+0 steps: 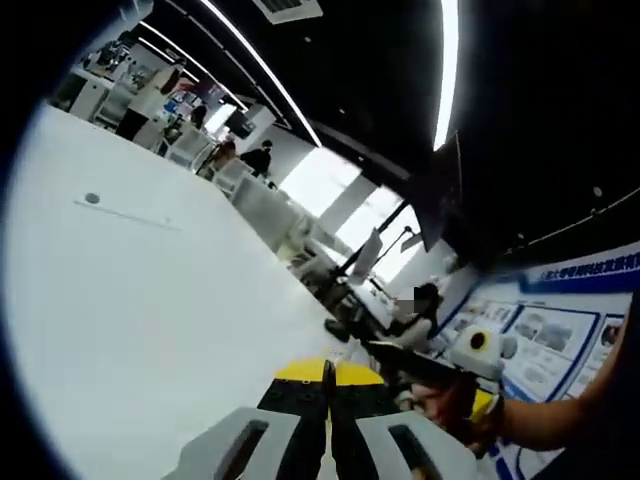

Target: Compare the silicone blocks by pressing each to a similar depth, holding the contact briefly, and releasing to observe deformation and rebound differences across the visible hardness samples.

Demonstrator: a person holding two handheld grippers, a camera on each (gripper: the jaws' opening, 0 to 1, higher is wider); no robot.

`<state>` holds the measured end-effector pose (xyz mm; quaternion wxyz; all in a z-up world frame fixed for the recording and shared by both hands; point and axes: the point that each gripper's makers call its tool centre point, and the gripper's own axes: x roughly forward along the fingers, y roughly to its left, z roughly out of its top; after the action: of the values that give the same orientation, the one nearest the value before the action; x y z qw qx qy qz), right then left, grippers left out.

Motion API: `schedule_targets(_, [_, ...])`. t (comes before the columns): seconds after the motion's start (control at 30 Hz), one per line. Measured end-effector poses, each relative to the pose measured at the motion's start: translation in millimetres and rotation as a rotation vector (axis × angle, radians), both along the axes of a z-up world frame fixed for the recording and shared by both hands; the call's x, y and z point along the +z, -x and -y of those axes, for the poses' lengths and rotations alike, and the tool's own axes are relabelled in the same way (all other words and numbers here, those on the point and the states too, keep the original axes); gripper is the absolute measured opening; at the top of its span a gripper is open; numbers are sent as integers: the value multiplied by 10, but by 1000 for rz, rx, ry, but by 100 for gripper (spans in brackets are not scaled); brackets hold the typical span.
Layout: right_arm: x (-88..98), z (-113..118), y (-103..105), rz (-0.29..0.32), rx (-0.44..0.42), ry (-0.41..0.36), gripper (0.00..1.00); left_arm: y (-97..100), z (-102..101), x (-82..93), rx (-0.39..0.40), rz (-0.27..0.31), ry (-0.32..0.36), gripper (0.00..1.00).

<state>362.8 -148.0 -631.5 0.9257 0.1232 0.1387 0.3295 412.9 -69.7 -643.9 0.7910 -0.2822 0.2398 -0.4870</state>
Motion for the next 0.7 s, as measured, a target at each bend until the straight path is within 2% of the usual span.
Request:
schedule_targets(0.1, [-23, 15, 3, -7, -3, 1, 96, -75, -61, -85, 21, -19, -2, 0])
schedule_targets(0.13, [-33, 22, 5, -10, -4, -1, 96, -111, -91, -136, 34, -46, 0, 0])
schedule_targets(0.4, [-92, 18, 28, -33, -10, -9, 96, -400, -342, -373, 130, -96, -13, 0])
schedule_targets(0.6, [-85, 18, 25, -36, -13, -17, 96, -524, -462, -499, 182, -123, -36, 0])
schedule_targets(0.7, [-76, 26, 24, -35, -15, -17, 96, -621, -568, -608, 246, -178, -9, 0])
